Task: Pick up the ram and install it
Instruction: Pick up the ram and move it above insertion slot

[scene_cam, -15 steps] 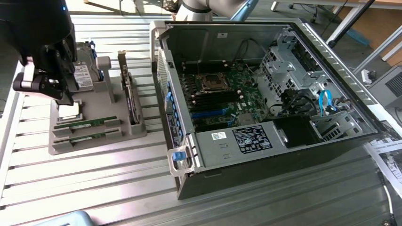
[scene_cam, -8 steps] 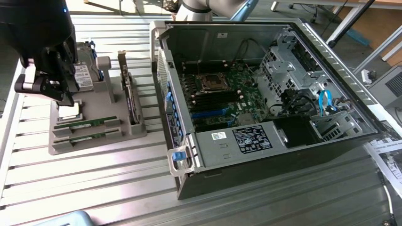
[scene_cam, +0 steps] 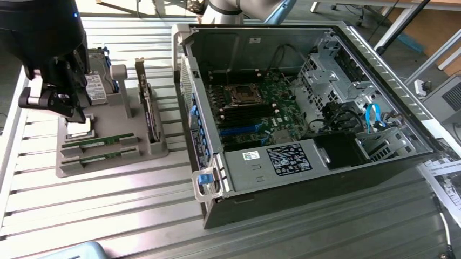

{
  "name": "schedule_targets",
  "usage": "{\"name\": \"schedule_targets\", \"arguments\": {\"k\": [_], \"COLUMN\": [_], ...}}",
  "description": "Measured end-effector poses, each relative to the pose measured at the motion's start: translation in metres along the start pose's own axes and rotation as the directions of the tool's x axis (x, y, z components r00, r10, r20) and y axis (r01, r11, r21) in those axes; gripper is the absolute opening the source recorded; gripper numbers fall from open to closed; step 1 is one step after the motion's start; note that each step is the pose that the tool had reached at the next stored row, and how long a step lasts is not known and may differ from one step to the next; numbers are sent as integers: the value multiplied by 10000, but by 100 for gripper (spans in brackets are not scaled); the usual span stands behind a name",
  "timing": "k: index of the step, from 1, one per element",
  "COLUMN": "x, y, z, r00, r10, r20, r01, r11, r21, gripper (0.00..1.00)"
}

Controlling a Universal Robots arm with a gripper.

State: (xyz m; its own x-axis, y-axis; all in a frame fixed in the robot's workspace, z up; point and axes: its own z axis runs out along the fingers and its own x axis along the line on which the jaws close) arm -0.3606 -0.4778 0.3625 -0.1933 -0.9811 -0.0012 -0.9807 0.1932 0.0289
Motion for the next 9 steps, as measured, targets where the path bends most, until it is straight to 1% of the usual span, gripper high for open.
{"name": "schedule_targets", "arguments": {"k": [9], "x": [0], "y": [-1], "z": [36], "r00": [10000], "r10": [-31], "r20": [-1], "r01": [31], "r11": [10000], "r21": [0], "gripper": [36]}}
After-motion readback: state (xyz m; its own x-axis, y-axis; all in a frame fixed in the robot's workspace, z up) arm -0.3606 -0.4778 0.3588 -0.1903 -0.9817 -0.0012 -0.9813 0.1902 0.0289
